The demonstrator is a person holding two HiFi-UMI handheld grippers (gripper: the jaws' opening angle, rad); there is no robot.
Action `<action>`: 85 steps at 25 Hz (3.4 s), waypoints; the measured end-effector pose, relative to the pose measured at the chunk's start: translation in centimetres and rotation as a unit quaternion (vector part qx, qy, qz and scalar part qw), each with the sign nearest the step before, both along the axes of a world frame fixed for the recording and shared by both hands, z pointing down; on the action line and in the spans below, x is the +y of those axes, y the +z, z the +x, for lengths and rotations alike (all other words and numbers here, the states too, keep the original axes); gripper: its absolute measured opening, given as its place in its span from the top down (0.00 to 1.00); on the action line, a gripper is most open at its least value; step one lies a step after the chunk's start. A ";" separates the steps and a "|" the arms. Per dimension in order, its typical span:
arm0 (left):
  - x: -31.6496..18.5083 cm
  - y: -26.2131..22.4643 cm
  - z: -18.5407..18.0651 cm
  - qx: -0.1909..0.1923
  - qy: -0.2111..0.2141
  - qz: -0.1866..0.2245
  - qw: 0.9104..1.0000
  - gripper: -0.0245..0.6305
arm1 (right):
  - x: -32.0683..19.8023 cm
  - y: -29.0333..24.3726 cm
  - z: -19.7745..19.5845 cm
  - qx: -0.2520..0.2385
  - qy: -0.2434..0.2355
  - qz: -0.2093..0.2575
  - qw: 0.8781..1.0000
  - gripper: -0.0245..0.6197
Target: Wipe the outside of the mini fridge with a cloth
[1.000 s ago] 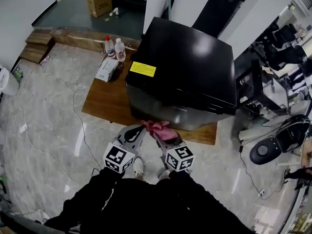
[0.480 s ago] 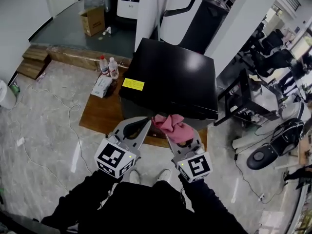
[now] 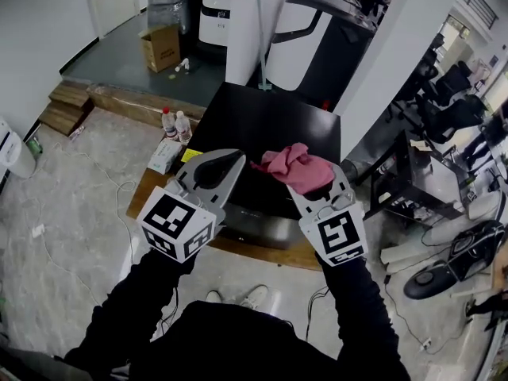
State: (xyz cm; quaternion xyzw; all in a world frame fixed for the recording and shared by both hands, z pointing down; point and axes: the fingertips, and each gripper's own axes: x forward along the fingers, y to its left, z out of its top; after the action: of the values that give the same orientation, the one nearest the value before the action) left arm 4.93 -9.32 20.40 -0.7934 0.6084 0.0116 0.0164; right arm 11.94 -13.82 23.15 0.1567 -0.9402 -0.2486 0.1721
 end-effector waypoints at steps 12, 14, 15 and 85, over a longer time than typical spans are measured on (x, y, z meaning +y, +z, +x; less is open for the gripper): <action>-9.4 0.6 -4.7 -0.018 -0.098 -0.033 0.994 0.95 | -11.1 0.7 -6.6 0.127 -0.091 -0.003 0.988 0.78; -10.9 1.2 -6.7 -0.017 -0.109 -0.043 0.993 0.95 | -12.6 1.5 -9.0 0.139 -0.092 -0.012 0.986 0.78; -11.6 1.6 -7.6 -0.018 -0.112 -0.049 0.992 0.95 | -13.3 1.8 -10.3 0.143 -0.092 -0.016 0.985 0.78; -15.8 3.5 7.5 -0.009 -0.042 -0.071 0.997 0.95 | -23.2 4.3 6.6 0.182 0.033 -0.095 0.978 0.79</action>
State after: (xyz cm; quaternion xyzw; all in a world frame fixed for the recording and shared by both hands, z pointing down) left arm 12.42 -25.14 23.88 -0.7662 0.6404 -0.0393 -0.0342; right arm 18.56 -37.06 27.46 0.1227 -0.9069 -0.1769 0.3622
